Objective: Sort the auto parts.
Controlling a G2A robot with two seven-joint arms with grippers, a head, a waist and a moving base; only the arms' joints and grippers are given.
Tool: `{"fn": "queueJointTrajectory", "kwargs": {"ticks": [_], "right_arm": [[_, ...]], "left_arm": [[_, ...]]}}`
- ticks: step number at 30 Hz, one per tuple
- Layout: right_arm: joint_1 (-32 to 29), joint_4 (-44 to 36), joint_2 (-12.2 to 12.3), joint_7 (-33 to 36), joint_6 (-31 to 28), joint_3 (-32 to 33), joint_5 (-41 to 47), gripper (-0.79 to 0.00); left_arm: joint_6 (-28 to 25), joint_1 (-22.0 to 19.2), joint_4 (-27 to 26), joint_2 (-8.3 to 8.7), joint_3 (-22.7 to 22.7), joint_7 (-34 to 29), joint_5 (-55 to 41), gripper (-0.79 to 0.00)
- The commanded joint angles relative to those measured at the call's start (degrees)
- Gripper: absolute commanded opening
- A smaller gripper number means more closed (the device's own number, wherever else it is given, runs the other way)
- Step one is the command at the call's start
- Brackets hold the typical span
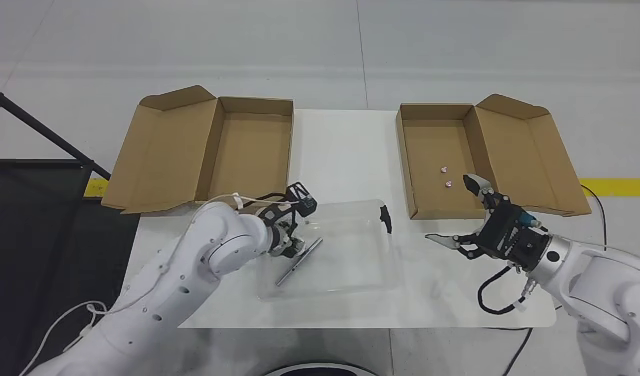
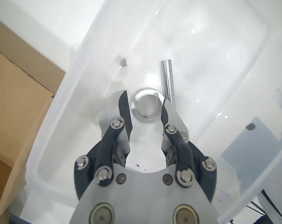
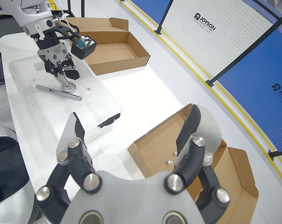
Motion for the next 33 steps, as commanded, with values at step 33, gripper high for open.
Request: {"fn": "queueJointTrajectory", "kwargs": {"ticks": [33], "right_arm": [[0.0,0.0,0.0,0.0,0.0,0.0,0.0,0.000]], "left_arm": [[4.1,-1.7,3.4,-1.88,2.2,-2.6,2.6,-0.573]]}}
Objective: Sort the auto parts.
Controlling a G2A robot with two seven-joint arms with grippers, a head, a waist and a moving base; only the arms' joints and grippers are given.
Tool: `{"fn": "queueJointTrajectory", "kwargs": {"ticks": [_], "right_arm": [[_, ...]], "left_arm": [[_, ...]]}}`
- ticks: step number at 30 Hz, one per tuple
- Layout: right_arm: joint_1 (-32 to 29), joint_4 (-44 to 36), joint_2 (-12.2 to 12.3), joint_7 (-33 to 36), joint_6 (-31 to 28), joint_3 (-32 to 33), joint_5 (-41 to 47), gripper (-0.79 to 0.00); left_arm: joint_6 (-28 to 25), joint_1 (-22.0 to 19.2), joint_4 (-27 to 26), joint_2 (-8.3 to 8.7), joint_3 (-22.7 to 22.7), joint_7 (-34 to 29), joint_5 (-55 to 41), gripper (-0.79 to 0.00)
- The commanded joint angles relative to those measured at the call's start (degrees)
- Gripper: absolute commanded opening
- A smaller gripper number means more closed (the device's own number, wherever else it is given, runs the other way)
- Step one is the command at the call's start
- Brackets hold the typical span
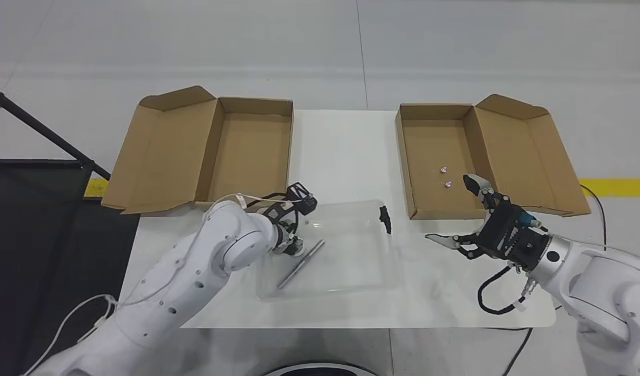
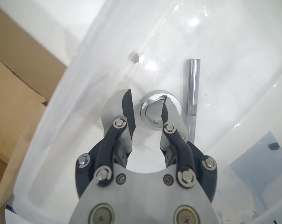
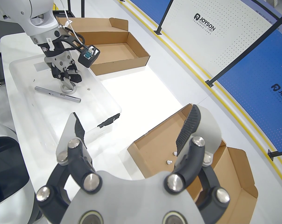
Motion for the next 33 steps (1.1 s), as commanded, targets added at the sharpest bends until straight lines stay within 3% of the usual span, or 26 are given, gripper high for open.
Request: {"fn": "queueJointTrajectory", "kwargs": {"ticks": [1,14,33], "right_arm": [[0.0,0.0,0.0,0.0,0.0,0.0,0.0,0.000],[0.0,0.0,0.0,0.0,0.0,0.0,0.0,0.000],[0.0,0.0,0.0,0.0,0.0,0.0,0.0,0.000]], "left_arm": [[0.0,0.3,-0.7,0.08,-0.4,-0.2,0.1,-0.566],[-0.5,2.7,-2.8,0.56,-3.3,-0.1,-0.7,-0.557],[-0.5,2.6,-1.5,0.09,-2.7,-2.4,-0.5,-0.591]]}}
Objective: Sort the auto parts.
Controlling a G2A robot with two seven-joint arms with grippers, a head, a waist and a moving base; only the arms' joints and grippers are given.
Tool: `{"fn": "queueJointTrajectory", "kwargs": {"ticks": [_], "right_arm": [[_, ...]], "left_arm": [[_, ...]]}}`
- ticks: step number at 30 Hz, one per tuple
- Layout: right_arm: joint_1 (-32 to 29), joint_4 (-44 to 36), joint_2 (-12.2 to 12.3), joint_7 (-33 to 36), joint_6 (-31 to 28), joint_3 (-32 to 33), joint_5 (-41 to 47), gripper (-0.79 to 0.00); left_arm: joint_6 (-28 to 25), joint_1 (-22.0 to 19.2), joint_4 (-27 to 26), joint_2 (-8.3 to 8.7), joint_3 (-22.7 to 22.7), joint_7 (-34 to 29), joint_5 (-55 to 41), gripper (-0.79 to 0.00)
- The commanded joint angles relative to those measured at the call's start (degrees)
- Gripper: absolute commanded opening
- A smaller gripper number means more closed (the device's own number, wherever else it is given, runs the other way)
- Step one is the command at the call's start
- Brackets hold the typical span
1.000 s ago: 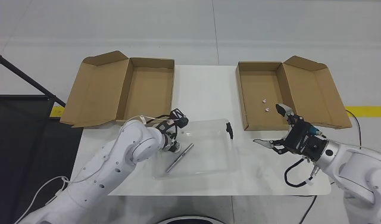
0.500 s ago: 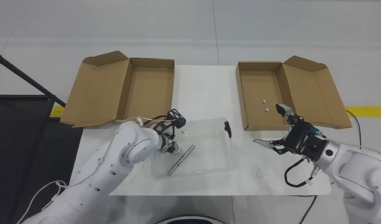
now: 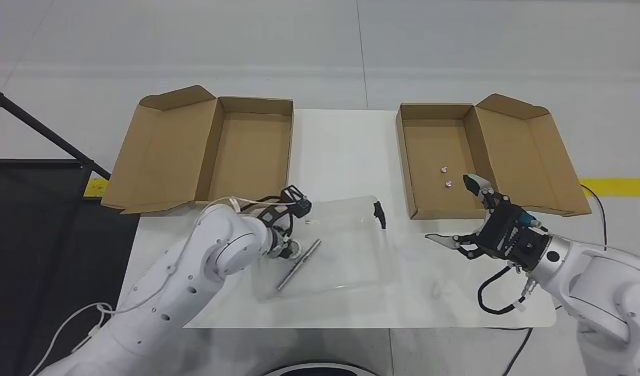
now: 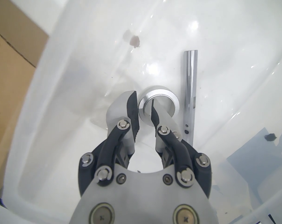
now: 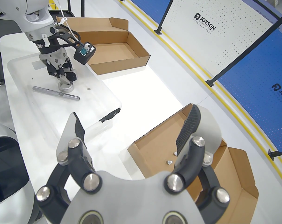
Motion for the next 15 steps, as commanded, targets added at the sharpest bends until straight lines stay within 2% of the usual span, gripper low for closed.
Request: {"fn": "queueJointTrajectory", "kwargs": {"ticks": [1,2,5,6,11,15], "right_arm": [[0.0,0.0,0.0,0.0,0.0,0.0,0.0,0.000],[0.0,0.0,0.0,0.0,0.0,0.0,0.0,0.000],[0.0,0.0,0.0,0.0,0.0,0.0,0.0,0.000],[0.0,0.0,0.0,0.0,0.0,0.0,0.0,0.000],[0.0,0.0,0.0,0.0,0.0,0.0,0.0,0.000],[0.0,0.0,0.0,0.0,0.0,0.0,0.0,0.000]], "left_arm": [[-0.2,-0.2,0.5,-0.12,0.3,0.0,-0.1,-0.600],[-0.2,-0.3,0.7,-0.19,0.5,0.1,-0.1,-0.610],[-0.1,-0.6,1.2,-0.39,0.8,0.2,-0.2,-0.720],[-0.2,-0.7,1.3,-0.44,0.9,0.3,-0.3,-0.782],[0.0,-0.8,0.1,-0.53,0.2,1.1,-1.2,-0.785],[-0.9,0.3,-3.4,-0.07,-3.1,2.3,-5.2,-0.785]]}}
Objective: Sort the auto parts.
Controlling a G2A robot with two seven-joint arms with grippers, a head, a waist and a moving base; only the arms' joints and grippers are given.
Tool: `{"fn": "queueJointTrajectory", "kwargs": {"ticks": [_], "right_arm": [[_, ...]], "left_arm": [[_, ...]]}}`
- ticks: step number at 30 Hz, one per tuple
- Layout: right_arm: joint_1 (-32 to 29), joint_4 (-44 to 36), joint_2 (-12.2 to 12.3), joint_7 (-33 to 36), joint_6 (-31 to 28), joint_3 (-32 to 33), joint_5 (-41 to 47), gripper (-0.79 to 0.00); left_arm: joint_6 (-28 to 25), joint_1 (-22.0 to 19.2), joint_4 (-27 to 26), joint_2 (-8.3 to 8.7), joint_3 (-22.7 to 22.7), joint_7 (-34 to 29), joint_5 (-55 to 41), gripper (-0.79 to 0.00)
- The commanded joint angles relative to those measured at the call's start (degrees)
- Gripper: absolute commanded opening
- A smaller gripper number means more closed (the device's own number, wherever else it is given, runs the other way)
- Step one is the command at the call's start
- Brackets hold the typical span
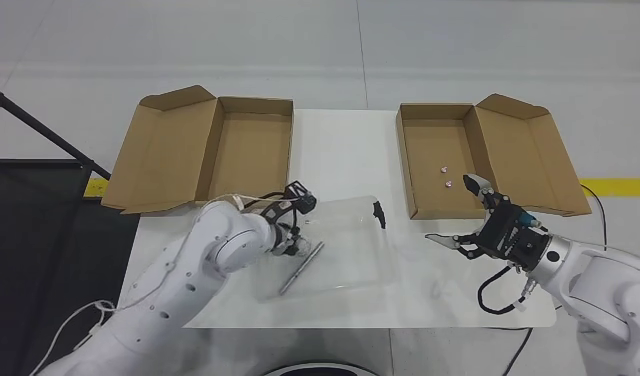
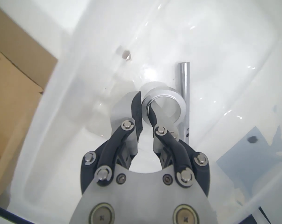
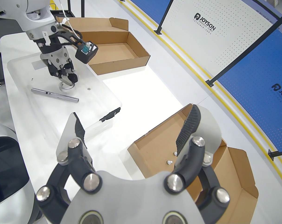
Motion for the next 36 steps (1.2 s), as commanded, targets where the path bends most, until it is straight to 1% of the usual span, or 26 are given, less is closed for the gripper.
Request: {"fn": "queueJointTrajectory", "kwargs": {"ticks": [1,5,7,8,10,11,21,23,24,28,30,32,35,36], "right_arm": [[0.0,0.0,0.0,0.0,0.0,0.0,0.0,0.000],[0.0,0.0,0.0,0.0,0.0,0.0,0.0,0.000],[0.0,0.0,0.0,0.0,0.0,0.0,0.0,0.000],[0.0,0.0,0.0,0.0,0.0,0.0,0.0,0.000],[0.0,0.0,0.0,0.0,0.0,0.0,0.0,0.000],[0.0,0.0,0.0,0.0,0.0,0.0,0.0,0.000],[0.0,0.0,0.0,0.0,0.0,0.0,0.0,0.000],[0.0,0.0,0.0,0.0,0.0,0.0,0.0,0.000],[0.0,0.0,0.0,0.0,0.0,0.0,0.0,0.000],[0.0,0.0,0.0,0.0,0.0,0.0,0.0,0.000],[0.0,0.0,0.0,0.0,0.0,0.0,0.0,0.000],[0.0,0.0,0.0,0.0,0.0,0.0,0.0,0.000],[0.0,0.0,0.0,0.0,0.0,0.0,0.0,0.000],[0.0,0.0,0.0,0.0,0.0,0.0,0.0,0.000]], "left_arm": [[-0.8,0.8,-1.8,0.34,-2.1,0.5,-2.4,-0.785],[-2.8,2.9,-5.6,1.23,-8.2,2.7,-8.2,-0.785],[-3.6,3.9,-7.2,1.72,-11.4,3.9,-9.4,-0.785],[-4.2,5.2,-8.7,2.07,-14.1,5.6,-10.9,-0.785],[-6.9,8.0,-11.2,2.46,-18.1,9.4,-16.7,-0.785],[-9.5,9.5,-12.8,2.71,-19.8,10.5,-19.0,-0.785],[-9.5,9.5,-12.8,2.71,-19.8,10.5,-19.0,-0.785],[-9.2,10.1,-12.6,2.68,-19.5,11.7,-18.8,-0.785],[-8.5,10.3,-12.2,2.69,-19.7,12.7,-18.4,-0.785],[-2.2,9.1,-8.9,2.67,-22.1,17.5,-15.4,-0.785],[1.6,7.5,-5.6,2.58,-23.4,19.2,-15.3,-0.785],[4.3,5.0,-1.5,2.57,-24.5,20.0,-14.3,-0.785],[7.2,1.1,5.3,2.39,-23.9,19.7,-12.8,-0.785],[7.8,-0.4,7.8,2.36,-23.2,19.4,-10.9,-0.785]]}}
